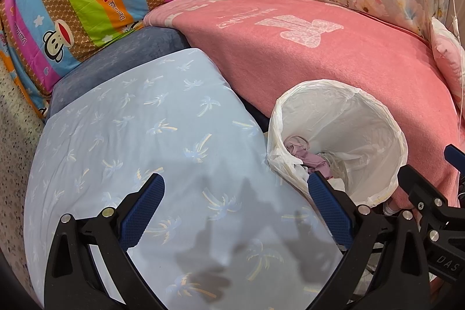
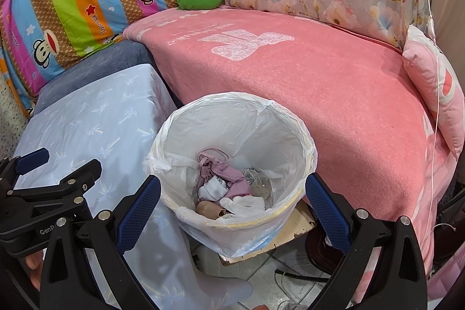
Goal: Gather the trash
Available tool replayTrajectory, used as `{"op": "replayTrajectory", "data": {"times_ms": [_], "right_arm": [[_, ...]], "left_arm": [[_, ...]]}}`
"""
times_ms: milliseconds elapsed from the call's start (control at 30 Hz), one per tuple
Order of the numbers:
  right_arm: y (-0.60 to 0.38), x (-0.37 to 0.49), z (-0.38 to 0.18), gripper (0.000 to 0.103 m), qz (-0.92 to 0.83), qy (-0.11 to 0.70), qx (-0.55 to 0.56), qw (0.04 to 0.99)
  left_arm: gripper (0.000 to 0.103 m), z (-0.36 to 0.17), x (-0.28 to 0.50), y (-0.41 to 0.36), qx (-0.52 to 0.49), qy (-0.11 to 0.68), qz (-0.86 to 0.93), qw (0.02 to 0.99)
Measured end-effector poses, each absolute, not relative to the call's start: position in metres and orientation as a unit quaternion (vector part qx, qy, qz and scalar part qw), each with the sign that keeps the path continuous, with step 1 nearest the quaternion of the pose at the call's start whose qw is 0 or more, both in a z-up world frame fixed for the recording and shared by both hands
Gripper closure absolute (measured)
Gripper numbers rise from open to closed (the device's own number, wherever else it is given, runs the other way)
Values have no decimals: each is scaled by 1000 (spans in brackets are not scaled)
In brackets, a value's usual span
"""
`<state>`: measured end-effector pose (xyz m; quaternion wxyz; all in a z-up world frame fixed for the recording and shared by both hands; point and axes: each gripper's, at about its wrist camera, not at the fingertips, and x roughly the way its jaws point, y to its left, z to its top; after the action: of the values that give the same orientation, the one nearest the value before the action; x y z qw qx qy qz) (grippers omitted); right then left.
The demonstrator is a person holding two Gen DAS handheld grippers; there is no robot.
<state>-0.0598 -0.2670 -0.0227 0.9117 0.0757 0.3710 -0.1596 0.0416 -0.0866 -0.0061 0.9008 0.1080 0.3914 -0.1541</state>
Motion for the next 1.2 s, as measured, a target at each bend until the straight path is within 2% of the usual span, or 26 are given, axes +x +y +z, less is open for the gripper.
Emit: {"op": "replayTrajectory", "data": {"times_ms": [1200], "right_arm": [[-261,-56,-22,6,-163,380,84,906]], "left_arm": [[8,-9,41,-81,115,399,-161,895]]}}
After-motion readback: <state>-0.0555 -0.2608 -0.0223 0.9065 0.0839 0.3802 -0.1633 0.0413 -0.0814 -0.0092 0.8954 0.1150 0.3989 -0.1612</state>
